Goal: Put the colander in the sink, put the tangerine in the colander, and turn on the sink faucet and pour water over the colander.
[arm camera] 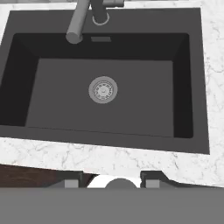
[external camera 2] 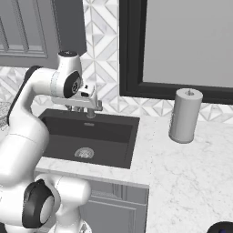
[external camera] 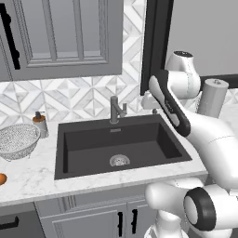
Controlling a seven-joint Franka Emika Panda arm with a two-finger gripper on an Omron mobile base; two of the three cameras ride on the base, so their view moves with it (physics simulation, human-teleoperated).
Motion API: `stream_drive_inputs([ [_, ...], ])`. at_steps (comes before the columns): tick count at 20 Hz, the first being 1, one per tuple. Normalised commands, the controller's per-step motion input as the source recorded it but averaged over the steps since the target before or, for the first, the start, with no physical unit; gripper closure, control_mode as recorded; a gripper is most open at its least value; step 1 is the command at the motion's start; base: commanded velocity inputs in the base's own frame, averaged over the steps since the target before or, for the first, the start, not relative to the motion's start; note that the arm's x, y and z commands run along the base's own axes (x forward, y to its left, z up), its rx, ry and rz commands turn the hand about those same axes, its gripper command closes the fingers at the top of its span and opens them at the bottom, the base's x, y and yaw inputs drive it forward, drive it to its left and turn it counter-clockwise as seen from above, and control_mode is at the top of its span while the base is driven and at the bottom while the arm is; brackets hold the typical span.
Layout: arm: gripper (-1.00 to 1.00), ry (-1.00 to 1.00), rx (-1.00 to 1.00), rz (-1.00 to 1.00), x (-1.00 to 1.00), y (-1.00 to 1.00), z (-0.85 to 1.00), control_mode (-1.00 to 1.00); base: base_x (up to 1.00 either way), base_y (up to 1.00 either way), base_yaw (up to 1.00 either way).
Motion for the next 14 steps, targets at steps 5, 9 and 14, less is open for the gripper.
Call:
stream_drive_inputs([
  [5, -1.00, -0.03, 0.00, 0.00, -0.19, 0.53, 0.00, -1.00, 0.00, 0.00, 0.00],
  [9, -1.00, 0.00, 0.00, 0.00, -0.59, 0.97, 0.00, -1.00, 0.00, 0.00, 0.00],
  [14, -1.00, 0.00, 0.00, 0.00, -0.72, 0.88, 0.00, -1.00, 0.00, 0.00, 0.00],
])
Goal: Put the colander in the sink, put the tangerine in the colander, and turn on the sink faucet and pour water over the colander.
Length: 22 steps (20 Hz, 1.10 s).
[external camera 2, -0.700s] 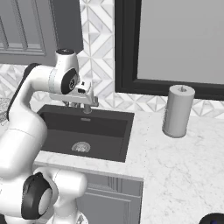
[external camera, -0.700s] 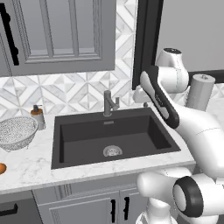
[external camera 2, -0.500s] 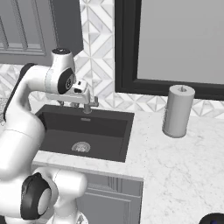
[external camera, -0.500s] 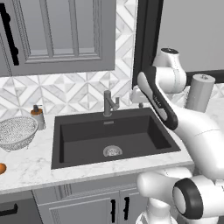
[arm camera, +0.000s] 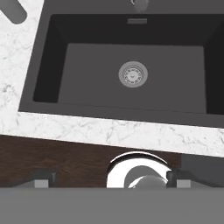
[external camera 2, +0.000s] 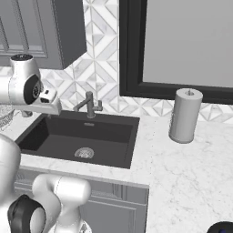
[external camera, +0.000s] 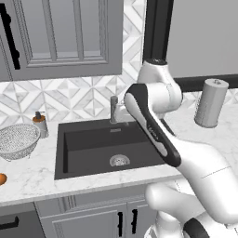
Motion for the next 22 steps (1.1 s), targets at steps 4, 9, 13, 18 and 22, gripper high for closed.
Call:
stream_drive_inputs([
  [4, -1.00, 0.00, 0.00, -0.01, -0.50, 0.88, 0.00, -1.00, 0.00, 0.00, 0.00],
  [9, -1.00, 0.00, 0.02, -0.06, -0.37, 0.80, -0.01, -1.00, 0.00, 0.00, 0.00],
  [13, -1.00, -0.01, 0.05, -0.12, -0.19, 0.74, -0.06, -1.00, 0.00, 0.00, 0.00],
  [18, -1.00, -0.05, 0.03, -0.15, 0.00, 0.70, -0.04, -1.00, 0.00, 0.00, 0.00],
  [22, -1.00, -0.04, 0.01, -0.13, 0.03, 0.68, 0.00, -1.00, 0.00, 0.00, 0.00],
])
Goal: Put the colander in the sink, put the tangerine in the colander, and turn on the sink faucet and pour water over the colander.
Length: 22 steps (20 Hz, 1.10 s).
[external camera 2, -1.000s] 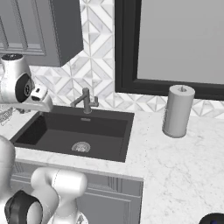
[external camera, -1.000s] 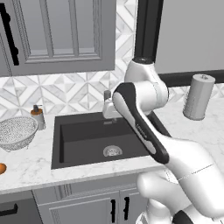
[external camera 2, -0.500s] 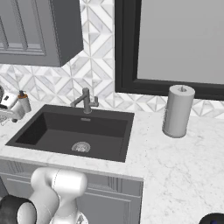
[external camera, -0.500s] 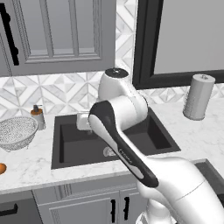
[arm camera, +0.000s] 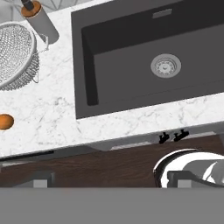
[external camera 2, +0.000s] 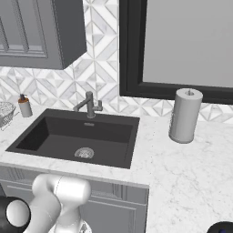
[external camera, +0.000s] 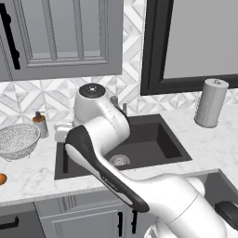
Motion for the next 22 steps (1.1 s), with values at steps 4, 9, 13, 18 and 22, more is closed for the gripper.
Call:
stream_drive_inputs([
  [4, -1.00, -0.02, 0.00, -0.07, 0.25, 0.51, 0.00, -1.00, 0.00, 0.00, 0.00],
  [9, -1.00, 0.00, 0.01, 0.00, 0.43, 0.13, 0.00, -1.00, 0.00, 0.00, 0.00],
  [13, -1.00, 0.01, 0.04, 0.00, 0.50, 0.09, -0.06, -1.00, 0.00, 0.00, 0.00],
  [18, -1.00, 0.00, 0.00, 0.00, 0.52, 0.41, -0.36, -1.00, 0.00, 0.00, 0.00],
  [22, -1.00, 0.00, 0.00, 0.00, 0.50, 0.40, -0.38, -1.00, 0.00, 0.00, 0.00],
])
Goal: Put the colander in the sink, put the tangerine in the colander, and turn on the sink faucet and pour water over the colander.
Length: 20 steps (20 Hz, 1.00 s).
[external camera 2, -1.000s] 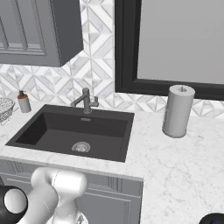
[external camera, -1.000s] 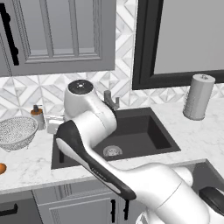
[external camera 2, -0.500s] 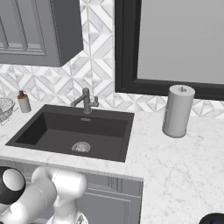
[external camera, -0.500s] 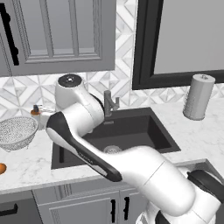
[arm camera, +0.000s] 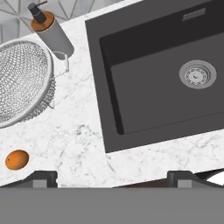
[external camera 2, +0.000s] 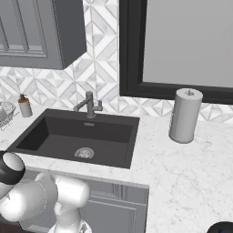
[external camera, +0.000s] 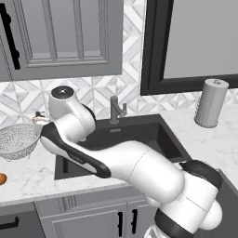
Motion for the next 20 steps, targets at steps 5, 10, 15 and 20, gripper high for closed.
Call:
stream_drive_inputs([
  [5, -1.00, 0.00, 0.00, 0.00, 0.50, 0.42, -0.28, -1.00, 0.00, 0.00, 0.00],
  [10, -1.00, 0.00, 0.00, -0.01, 0.44, 0.60, -0.26, -1.00, 0.00, 0.00, 0.00],
  [15, -1.00, 0.00, 0.00, -0.02, 0.45, 0.51, -0.17, -1.00, 0.00, 0.00, 0.00],
  [20, -1.00, 0.00, 0.00, 0.00, 0.32, 0.27, -0.16, -1.00, 0.00, 0.00, 0.00],
])
